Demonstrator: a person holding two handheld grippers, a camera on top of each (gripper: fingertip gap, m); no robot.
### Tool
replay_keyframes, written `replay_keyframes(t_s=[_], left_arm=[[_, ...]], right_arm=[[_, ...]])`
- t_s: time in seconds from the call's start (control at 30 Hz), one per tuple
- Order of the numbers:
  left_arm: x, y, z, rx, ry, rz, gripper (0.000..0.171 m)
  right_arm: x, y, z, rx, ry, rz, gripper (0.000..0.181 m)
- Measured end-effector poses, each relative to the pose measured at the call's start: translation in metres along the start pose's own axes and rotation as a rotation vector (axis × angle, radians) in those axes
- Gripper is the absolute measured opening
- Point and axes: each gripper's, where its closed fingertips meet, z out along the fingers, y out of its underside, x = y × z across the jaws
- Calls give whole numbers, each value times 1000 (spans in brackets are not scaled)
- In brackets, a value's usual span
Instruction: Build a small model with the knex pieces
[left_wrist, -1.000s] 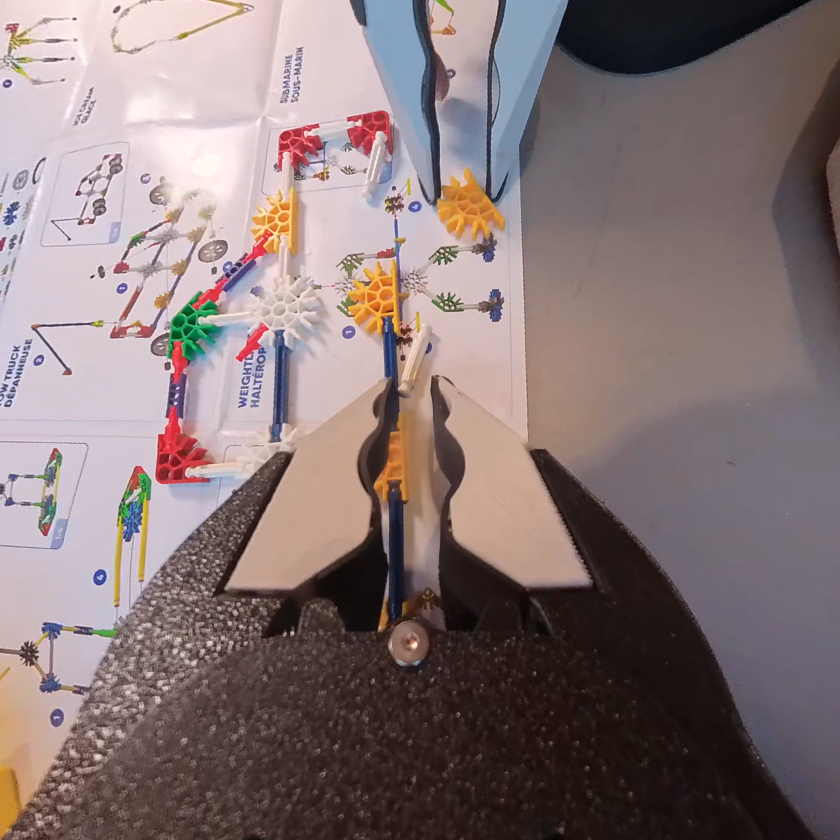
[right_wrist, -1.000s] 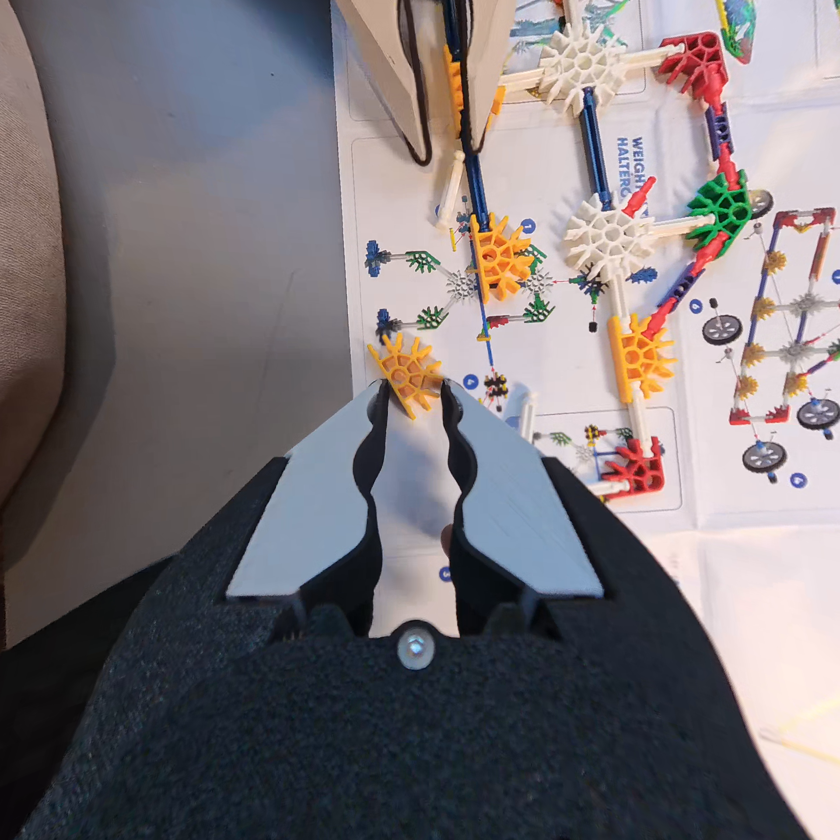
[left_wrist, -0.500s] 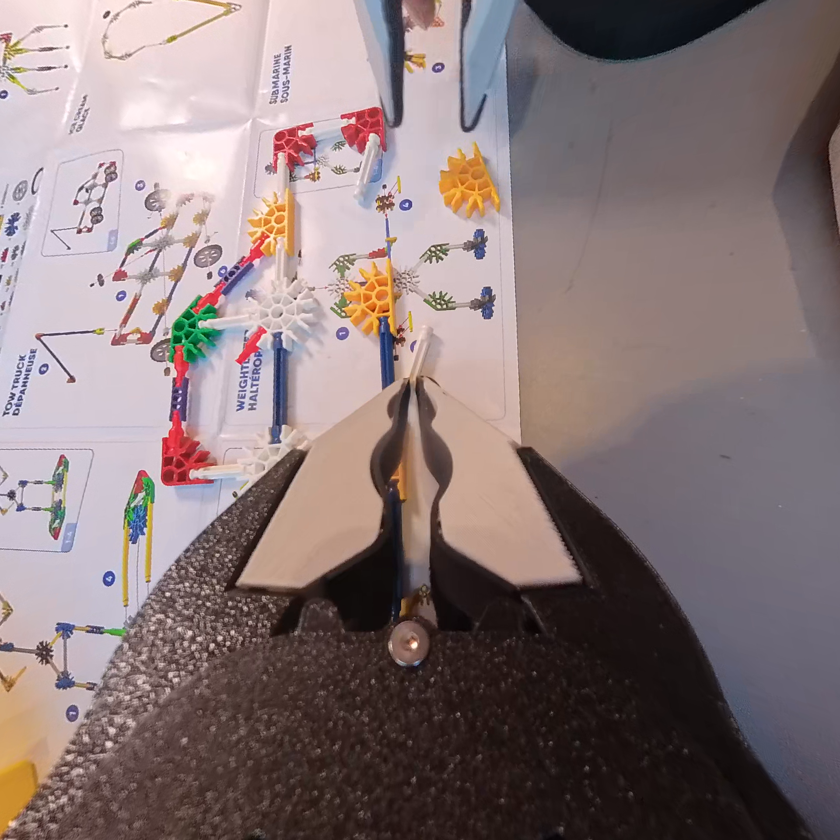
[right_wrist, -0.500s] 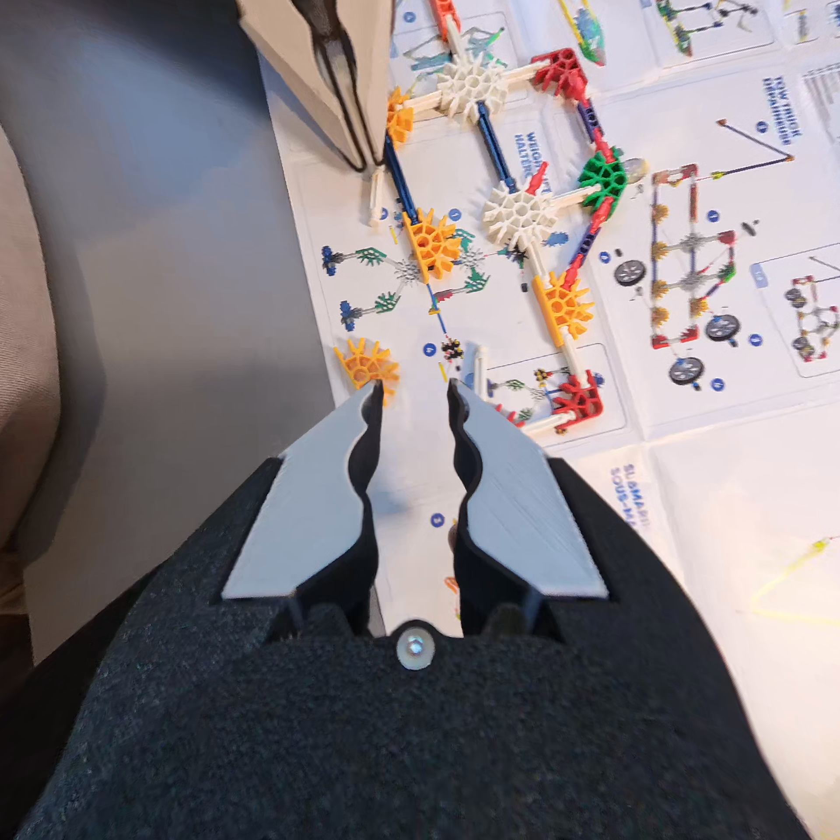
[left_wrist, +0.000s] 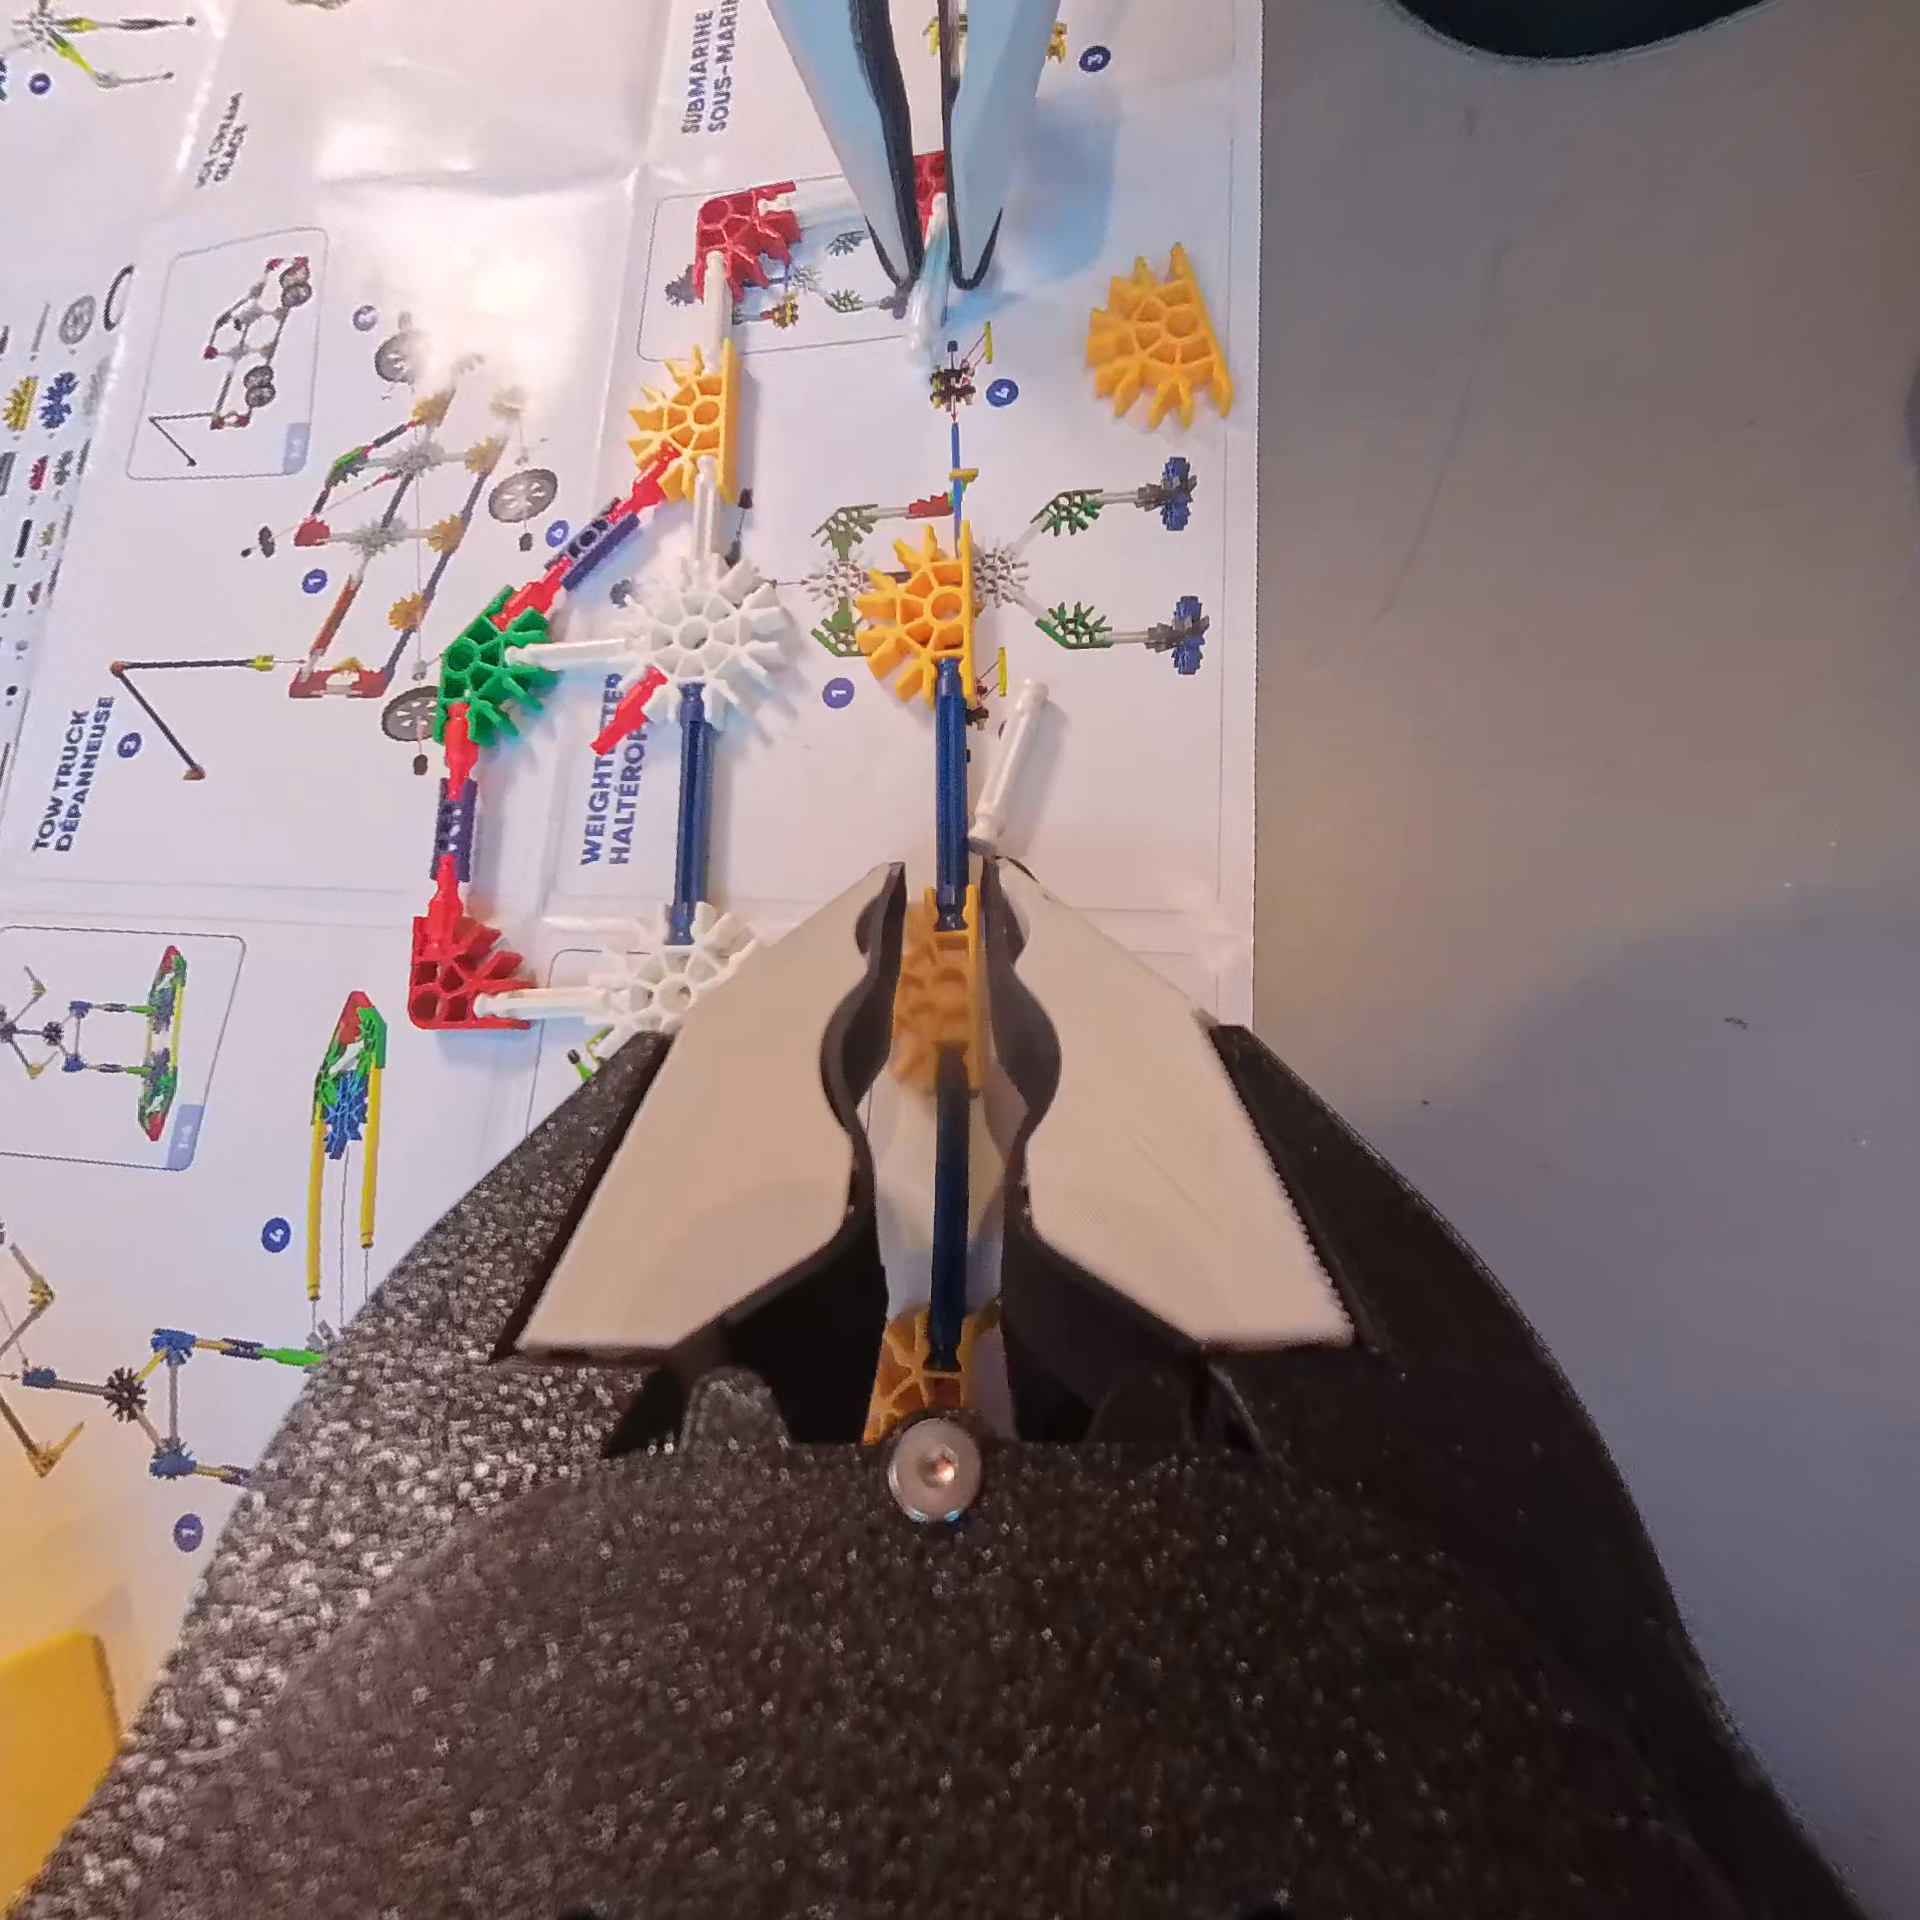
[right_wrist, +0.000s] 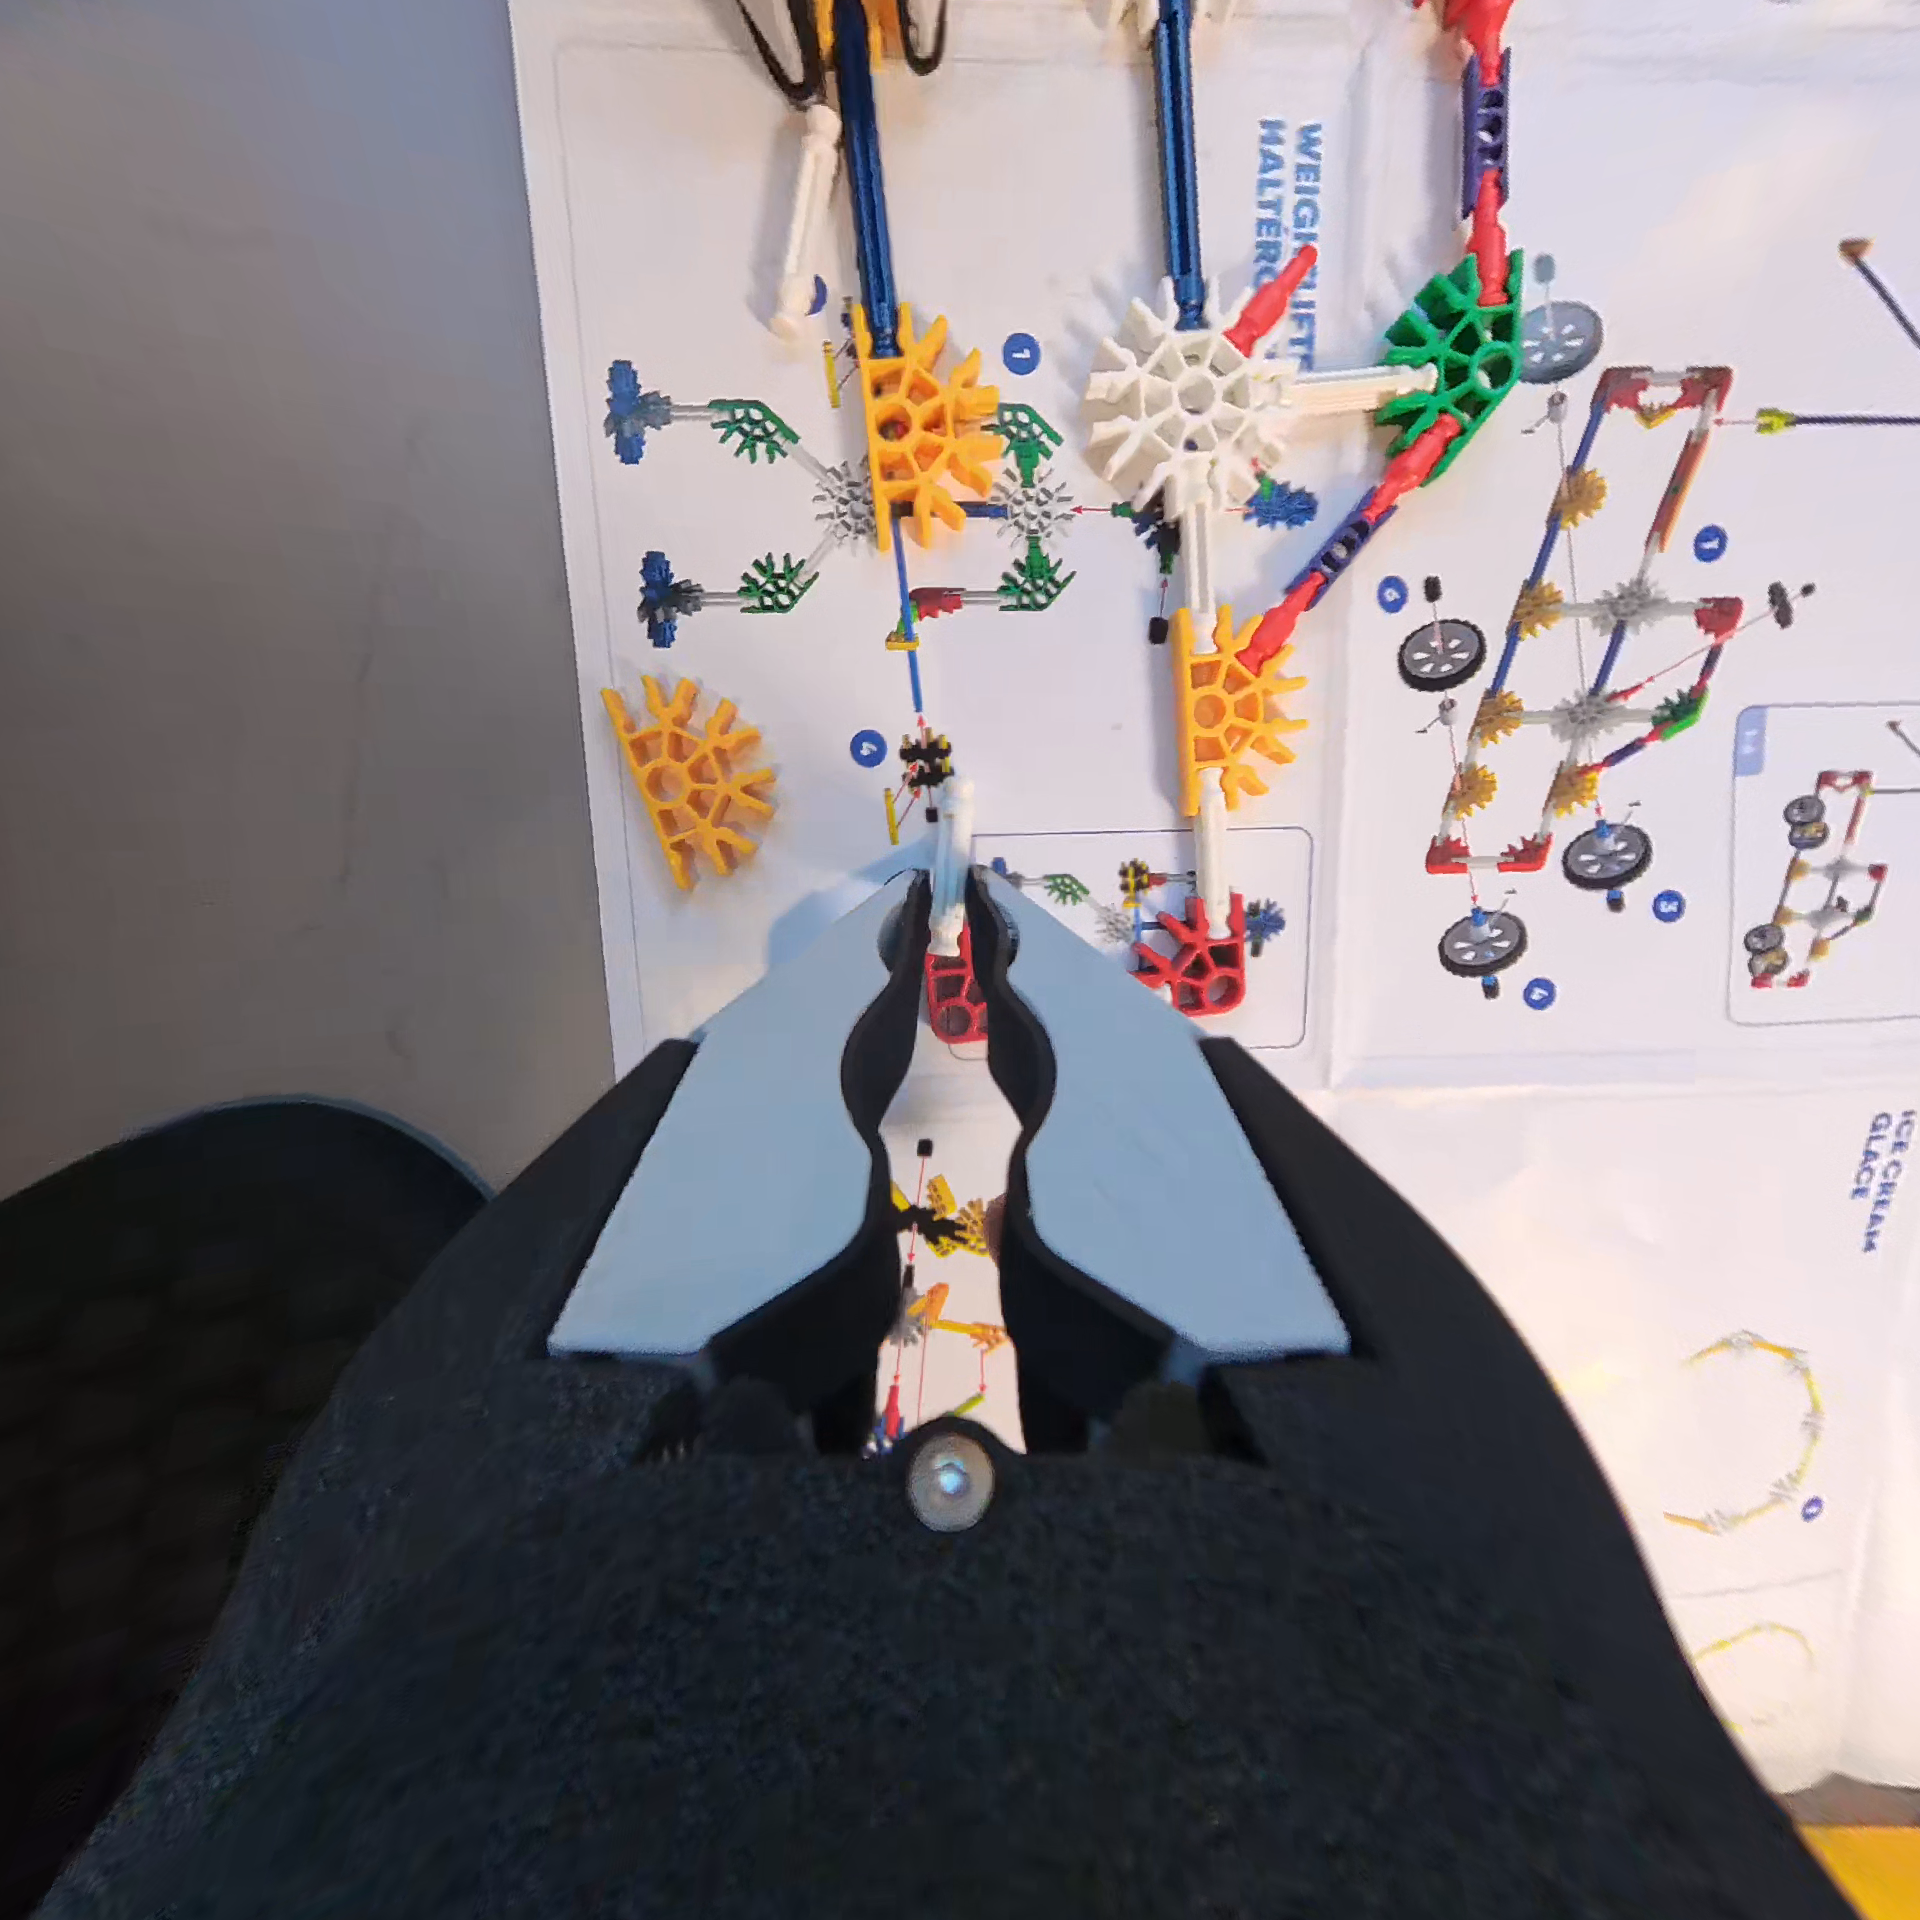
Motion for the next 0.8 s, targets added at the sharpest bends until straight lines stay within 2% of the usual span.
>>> replay_keyframes(t_s=[0.17, 0.37, 0.5, 0.63, 0.8], left_arm=[[2, 0, 0, 8, 12, 9, 9], [2, 0, 0, 17, 21, -3, 9], [2, 0, 0, 22, 28, -11, 9], [2, 0, 0, 25, 31, -14, 9], [2, 0, 0, 27, 33, -15, 8]], right_arm=[[1, 2, -1, 7, -20, -61, 6], [-2, 4, 1, 41, -52, -44, 7], [-2, 5, 0, 60, -59, -24, 18], [-1, 3, -10, 84, -60, -16, 19], [2, 4, -19, 53, -50, -23, 3]])
